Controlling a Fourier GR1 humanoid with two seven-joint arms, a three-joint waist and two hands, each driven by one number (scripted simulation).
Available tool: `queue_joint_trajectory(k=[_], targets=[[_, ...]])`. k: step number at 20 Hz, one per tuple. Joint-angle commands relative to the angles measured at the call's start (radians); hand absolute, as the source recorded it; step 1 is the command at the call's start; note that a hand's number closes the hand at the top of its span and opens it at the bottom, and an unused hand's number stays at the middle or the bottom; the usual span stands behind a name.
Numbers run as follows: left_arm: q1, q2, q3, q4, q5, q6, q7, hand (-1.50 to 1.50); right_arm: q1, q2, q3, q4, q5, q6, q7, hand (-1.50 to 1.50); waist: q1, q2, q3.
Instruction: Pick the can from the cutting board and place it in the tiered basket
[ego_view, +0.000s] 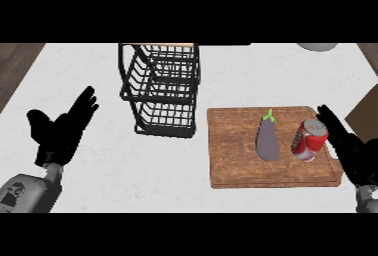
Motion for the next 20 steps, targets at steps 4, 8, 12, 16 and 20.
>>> queue_joint_trajectory(k=[4,8,12,16,20], targets=[[0.064,0.001,0.016,-0.071,-0.019,0.016,-0.018,0.0,-0.195,0.067,0.045,-0.2,-0.069,0.052,0.087,1.5,0.006,0.0,-0.024],[0.074,0.004,0.031,-0.045,0.012,-0.016,-0.026,0.0,-0.154,-0.056,-0.025,-0.071,0.218,-0.247,0.25,1.5,-0.023,-0.002,-0.036],[0.092,-0.038,0.013,-0.05,0.004,-0.017,-0.044,0.0,-0.194,0.125,0.033,-0.11,0.308,-0.464,0.355,-1.5,-0.013,0.007,-0.025],[0.136,0.009,0.048,-0.129,0.023,-0.058,0.004,0.0,-0.304,-0.016,0.086,-0.2,0.421,-0.327,0.512,-1.5,-0.007,0.005,-0.024],[0.122,0.0,0.055,-0.096,0.011,-0.045,-0.017,0.0,-0.332,-0.231,0.137,-0.263,0.493,-0.116,0.665,-1.5,-0.015,0.0,-0.028]])
